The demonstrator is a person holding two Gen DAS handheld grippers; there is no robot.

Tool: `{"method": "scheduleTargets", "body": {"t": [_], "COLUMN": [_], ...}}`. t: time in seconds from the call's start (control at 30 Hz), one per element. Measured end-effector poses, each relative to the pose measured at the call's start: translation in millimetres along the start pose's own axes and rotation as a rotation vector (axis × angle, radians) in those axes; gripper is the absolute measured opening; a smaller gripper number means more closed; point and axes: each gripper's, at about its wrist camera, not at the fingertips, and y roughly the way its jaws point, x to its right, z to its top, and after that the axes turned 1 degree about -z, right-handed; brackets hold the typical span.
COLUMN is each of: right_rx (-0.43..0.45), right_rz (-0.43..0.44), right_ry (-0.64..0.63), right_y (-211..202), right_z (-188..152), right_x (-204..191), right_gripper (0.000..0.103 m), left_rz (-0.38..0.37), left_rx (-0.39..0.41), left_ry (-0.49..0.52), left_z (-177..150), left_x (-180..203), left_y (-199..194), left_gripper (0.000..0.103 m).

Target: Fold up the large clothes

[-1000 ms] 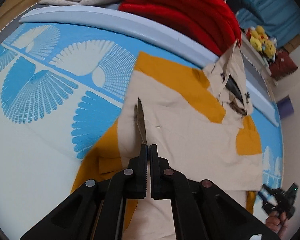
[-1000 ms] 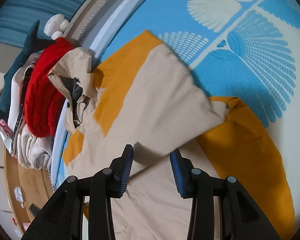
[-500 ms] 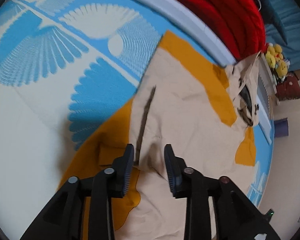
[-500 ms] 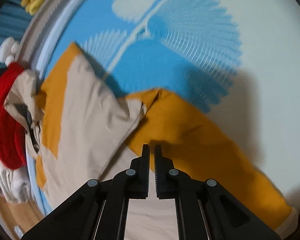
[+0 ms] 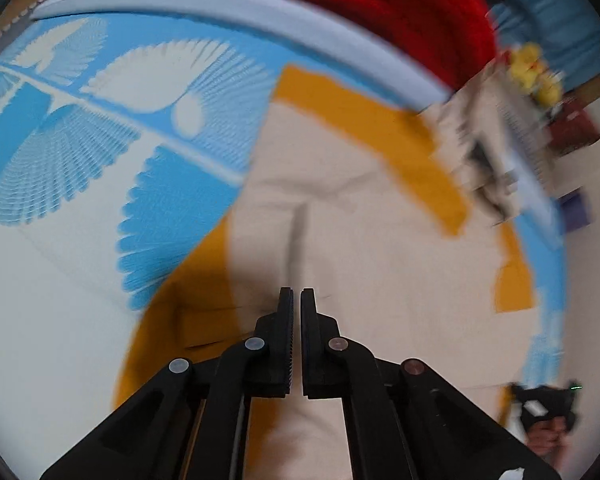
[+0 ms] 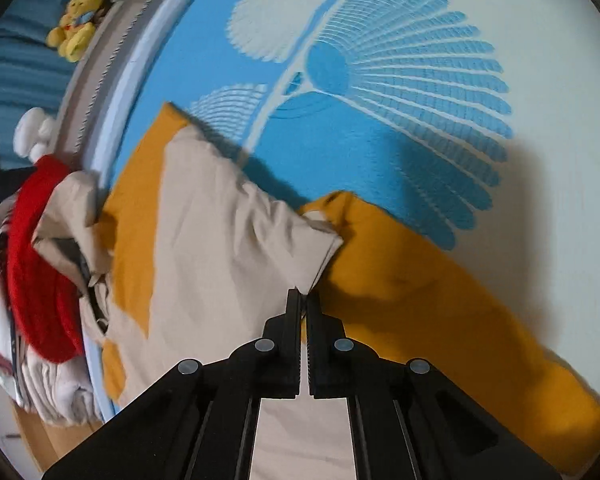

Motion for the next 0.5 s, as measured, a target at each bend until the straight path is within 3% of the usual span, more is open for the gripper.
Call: {"method": "scheduleTargets", "body": {"t": [0.07,0.13,0.23,0.3,0.4,0.5], "right_rx": [0.028,0.078,0.217,0.249,0.138,-0.018], "right_rz": [-0.105,-0.137,-0.113,-0.067,-0.015,-0.126], "right_ry": [0.007,0.019,-0.09,-0.182,-0.339,-0.368], "right_y": [-10,-25,-52,-53,-20,20], "right_z": [-4,-6,-7,-5,-5,-6], "right_x": [1,3,-18,-39,-68,-60], "right_gripper": [0.007,0.007,0.009,0.019,0.046,0.046], "left_rz": [0.081,0.071,0.011,-0.043,-0.039,0.033], "left_rx": [-0.038,0.034,0.13,0.114,0.008,-0.118], "left_ry": [-0.057,-0.034,0.073,0.104,0.105,0.037], "left_z": [-1,3,5,3,-5,-12], "left_x": [-13,-8,17,27,26,7], "left_y": [6,-12,-34,-30,3,37], "left_gripper": [0.0,0.0,0.008,0.012,0.016,0.017]}}
